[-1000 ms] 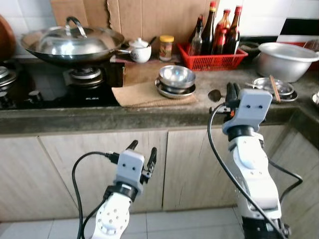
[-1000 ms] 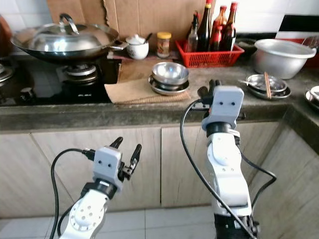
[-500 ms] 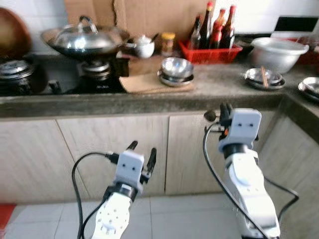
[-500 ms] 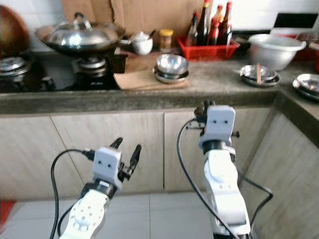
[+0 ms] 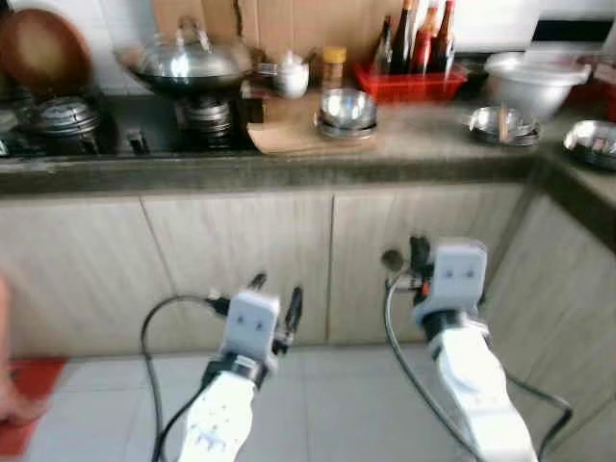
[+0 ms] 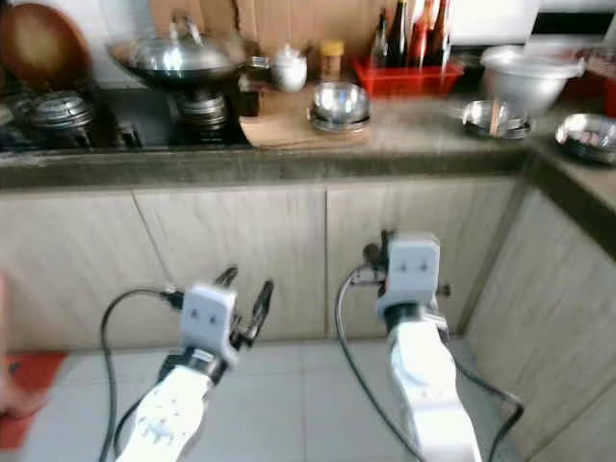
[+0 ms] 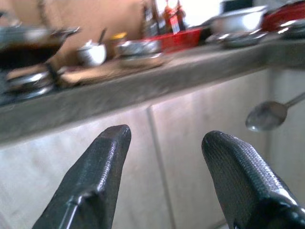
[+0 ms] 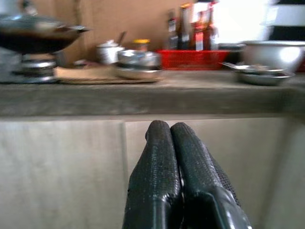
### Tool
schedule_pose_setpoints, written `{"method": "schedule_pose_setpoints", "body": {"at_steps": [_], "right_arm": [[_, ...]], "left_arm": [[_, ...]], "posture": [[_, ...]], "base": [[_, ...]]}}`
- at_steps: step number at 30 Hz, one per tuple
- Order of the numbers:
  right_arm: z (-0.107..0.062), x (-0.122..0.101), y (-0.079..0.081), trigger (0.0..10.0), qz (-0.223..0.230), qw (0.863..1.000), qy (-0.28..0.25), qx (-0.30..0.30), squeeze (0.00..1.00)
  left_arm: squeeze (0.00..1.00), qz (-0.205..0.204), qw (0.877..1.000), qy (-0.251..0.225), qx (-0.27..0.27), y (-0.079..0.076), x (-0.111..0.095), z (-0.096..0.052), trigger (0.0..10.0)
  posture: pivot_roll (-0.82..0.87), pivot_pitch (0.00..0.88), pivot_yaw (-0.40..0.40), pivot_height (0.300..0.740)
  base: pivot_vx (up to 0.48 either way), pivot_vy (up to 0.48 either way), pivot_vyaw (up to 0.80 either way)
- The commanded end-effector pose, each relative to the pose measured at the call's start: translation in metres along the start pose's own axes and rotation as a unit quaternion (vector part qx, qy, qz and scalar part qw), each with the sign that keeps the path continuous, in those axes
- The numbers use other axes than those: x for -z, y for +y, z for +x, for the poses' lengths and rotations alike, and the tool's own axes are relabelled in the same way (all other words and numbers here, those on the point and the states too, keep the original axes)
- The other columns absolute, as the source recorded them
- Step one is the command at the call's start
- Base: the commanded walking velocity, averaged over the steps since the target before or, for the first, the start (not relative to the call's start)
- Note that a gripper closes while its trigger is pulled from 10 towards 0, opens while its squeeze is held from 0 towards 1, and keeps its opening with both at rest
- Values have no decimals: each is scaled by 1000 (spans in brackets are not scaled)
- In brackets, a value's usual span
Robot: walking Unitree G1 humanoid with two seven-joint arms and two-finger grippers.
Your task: Kitchen organization
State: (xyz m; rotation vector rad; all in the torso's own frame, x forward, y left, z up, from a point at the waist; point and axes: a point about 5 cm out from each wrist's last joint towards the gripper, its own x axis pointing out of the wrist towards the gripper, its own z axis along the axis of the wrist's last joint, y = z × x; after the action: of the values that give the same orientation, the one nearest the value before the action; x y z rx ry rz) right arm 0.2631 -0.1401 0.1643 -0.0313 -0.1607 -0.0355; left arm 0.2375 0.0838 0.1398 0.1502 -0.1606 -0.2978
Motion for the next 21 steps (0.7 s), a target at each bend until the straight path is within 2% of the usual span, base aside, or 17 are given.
{"method": "schedule_pose_setpoints", "body": {"at_steps": [1,8,21], "right_arm": [[-1,-7,3,10000,4,1000,-13,-5,0],[-6,-2,3,10000,7,1000,-4,-7,0],[-12,1,5,10000,11,1000,4,-8,0]], "left_arm": [[0,0,1000,-1,1,1,-1,0,10000],[0,-3,1000,1,7,0,1,0,10000],[0,-4,1000,7,17,-2,3,-2,10000]], "posture": [[124,26,-14,740],[120,16,-14,740],[117,10,-7,740]], "base": [[0,0,-781],[0,0,-781],[0,447,-781]]}}
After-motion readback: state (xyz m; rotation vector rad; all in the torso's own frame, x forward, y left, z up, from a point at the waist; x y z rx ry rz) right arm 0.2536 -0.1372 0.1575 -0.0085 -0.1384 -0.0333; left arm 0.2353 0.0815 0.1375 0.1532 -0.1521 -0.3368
